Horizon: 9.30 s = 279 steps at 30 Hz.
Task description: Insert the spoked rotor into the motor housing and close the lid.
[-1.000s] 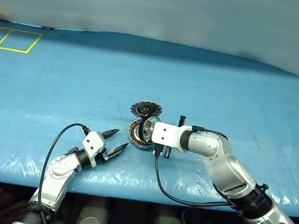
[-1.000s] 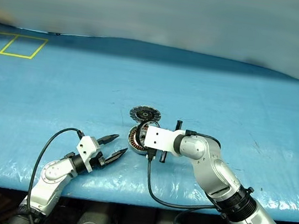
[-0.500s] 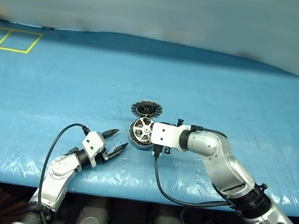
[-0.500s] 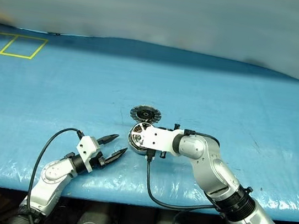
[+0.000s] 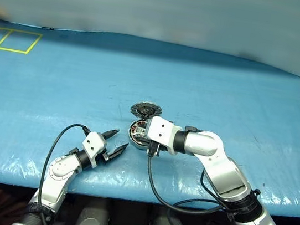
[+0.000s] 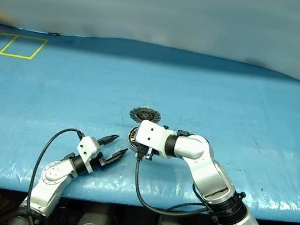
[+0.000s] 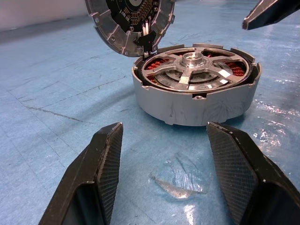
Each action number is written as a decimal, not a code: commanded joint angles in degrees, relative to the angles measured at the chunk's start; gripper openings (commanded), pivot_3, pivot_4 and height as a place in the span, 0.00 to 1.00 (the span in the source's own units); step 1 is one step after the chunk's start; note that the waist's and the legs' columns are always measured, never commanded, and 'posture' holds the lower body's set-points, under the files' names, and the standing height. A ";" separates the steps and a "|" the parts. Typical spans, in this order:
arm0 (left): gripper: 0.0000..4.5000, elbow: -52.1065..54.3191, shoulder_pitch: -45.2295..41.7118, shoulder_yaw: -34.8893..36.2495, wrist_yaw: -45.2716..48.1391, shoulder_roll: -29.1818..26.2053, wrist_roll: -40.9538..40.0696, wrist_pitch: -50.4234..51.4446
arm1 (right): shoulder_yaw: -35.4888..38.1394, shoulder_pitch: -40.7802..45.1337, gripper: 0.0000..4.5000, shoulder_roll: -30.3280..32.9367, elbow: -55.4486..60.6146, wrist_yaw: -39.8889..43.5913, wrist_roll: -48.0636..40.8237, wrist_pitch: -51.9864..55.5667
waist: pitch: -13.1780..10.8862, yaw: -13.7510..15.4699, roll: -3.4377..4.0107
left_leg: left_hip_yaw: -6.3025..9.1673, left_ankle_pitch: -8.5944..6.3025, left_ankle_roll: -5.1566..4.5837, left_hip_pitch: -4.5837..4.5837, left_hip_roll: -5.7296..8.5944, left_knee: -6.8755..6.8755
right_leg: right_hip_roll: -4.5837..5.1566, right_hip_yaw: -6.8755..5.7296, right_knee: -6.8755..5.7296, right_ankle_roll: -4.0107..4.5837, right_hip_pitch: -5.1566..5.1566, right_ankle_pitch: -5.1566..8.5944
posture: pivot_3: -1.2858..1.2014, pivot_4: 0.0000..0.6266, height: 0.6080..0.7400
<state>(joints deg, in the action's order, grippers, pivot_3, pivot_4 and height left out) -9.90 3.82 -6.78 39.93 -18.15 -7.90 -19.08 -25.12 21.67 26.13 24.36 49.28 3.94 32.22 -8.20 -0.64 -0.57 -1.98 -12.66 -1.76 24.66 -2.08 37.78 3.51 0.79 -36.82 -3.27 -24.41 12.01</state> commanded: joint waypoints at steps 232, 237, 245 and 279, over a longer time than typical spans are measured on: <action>0.00 0.11 -2.93 -4.09 -1.83 -0.05 3.91 5.18 | 40.54 -11.21 0.99 -23.67 -8.62 -27.13 -44.02 36.36 | 0.36 0.13 0.03 | -0.24 -0.07 0.11 0.05 -0.38 -0.62 | 0.09 -0.27 0.74 0.13 -0.03 -0.16 | 0.52 0.24 1.00; 0.00 -0.64 -3.14 -4.10 -2.19 -0.03 4.11 4.45 | 42.23 -11.60 0.91 -25.94 -10.28 -28.47 -48.52 39.13 | 0.36 0.04 0.03 | -0.24 -0.07 0.11 0.01 -0.39 -0.62 | 0.09 -0.27 0.77 0.09 -0.07 -0.17 | 0.52 0.24 1.00; 0.00 -0.87 -3.08 -4.09 -2.60 -0.02 4.42 3.80 | 41.00 -12.64 0.39 -25.99 -10.94 -30.09 -50.73 40.66 | 0.40 0.01 0.09 | -0.23 -0.07 0.11 -0.01 -0.39 -0.61 | 0.08 -0.27 0.77 0.09 -0.05 -0.18 | 0.52 0.24 1.00; 1.00 19.79 0.94 8.72 -4.84 20.62 -49.50 47.31 | 49.96 -7.39 0.26 -29.94 -11.42 -46.56 -85.94 33.19 | 0.03 -1.43 0.22 | -0.03 -0.07 0.05 0.50 -0.03 -0.53 | -0.25 -0.07 0.80 -0.18 -0.07 -0.29 | 0.52 0.24 1.00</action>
<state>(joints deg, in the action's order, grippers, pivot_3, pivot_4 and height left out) 7.20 5.01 2.19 35.22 1.94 -54.35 25.82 26.30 14.07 -3.80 9.66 1.98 -77.79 66.16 -8.17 -2.07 -0.35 -2.01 -12.73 -1.71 25.15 -2.10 37.26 3.26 0.72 -36.02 -3.45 -24.47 11.72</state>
